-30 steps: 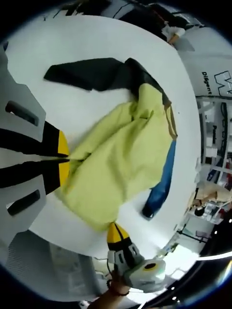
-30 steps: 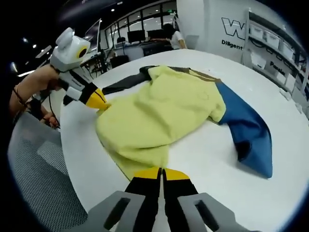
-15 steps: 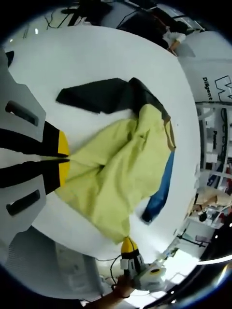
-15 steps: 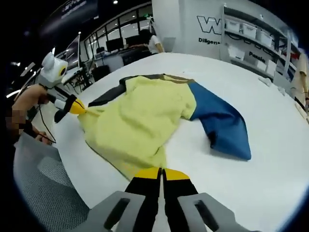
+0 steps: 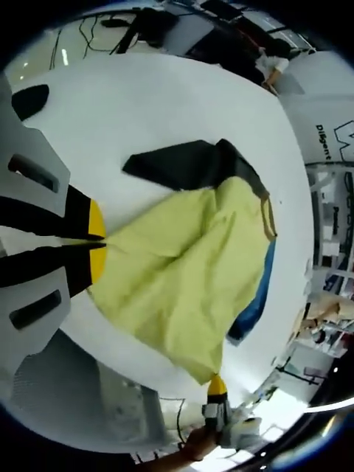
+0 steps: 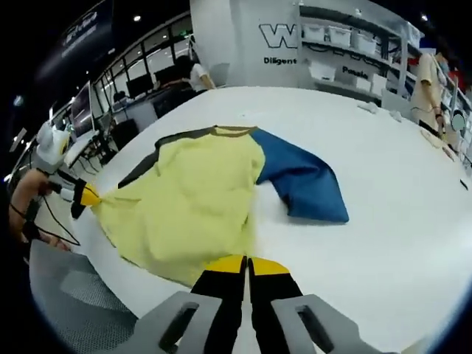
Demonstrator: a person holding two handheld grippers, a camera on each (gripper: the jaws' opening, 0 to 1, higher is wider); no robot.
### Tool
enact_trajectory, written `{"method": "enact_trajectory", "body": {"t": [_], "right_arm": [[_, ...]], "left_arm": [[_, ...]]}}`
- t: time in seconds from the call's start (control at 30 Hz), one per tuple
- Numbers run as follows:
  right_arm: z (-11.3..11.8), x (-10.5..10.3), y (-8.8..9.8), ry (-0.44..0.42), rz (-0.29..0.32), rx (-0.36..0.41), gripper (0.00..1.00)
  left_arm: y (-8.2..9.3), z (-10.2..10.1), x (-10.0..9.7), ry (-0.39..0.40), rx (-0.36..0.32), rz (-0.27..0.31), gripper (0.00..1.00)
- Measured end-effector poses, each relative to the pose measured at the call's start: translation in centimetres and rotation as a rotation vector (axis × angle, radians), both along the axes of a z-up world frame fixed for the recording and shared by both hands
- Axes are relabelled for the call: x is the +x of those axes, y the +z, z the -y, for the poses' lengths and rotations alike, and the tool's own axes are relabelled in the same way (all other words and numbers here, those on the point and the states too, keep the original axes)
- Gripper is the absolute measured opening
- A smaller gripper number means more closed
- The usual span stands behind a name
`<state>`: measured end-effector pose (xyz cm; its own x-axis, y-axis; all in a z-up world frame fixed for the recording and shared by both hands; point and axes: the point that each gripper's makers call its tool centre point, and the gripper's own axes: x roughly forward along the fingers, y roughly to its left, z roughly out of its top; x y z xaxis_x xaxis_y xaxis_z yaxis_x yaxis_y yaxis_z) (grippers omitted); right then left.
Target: Fold the garment on the visible template until the final outline fits inside the template.
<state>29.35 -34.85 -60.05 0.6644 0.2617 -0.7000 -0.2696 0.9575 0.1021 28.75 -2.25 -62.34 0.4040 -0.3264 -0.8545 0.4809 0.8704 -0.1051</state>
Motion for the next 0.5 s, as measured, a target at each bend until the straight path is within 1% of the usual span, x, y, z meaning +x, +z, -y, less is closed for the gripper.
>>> {"method": "enact_trajectory", "body": {"t": [0.07,0.17,0.2,0.23,0.33,0.4,0.47,0.5], "right_arm": [[0.5,-0.1,0.1,-0.028,0.003,-0.002,0.0],[0.9,-0.6,-0.3,-0.053,-0.021,-0.001,0.0],[1.2,-0.8,-0.5,-0.078,-0.035,0.006,0.0],[1.3,-1.0,-0.8,-0.081,-0.051,0.003,0.0],[1.8,-2.0,-1.7,-0.133,-0.112,0.003,0.0],[1.7,-2.0,-1.7,-0.147,-0.103,0.01,0.0],[1.8,-2.6,-1.9,-0.143,-0.122,-0.028,0.0],[1.7,-2.7,-2.0,-0.129,-0.12,-0.046,0.0]], "left_arm": [[-0.2,-0.4,-0.5,0.015,-0.003,-0.009,0.0],[-0.8,-1.0,-0.9,0.036,0.003,-0.022,0.0],[-1.1,-1.3,-1.2,0.045,0.007,-0.034,0.0],[-1.2,-1.4,-1.3,0.048,0.009,-0.035,0.0],[-1.3,-1.8,-1.7,0.062,0.007,-0.044,0.0],[-1.4,-1.8,-1.9,0.067,0.002,-0.049,0.0],[-1.6,-1.8,-2.2,0.059,0.004,-0.052,0.0],[-1.7,-1.8,-2.5,0.054,0.006,-0.06,0.0]]}}
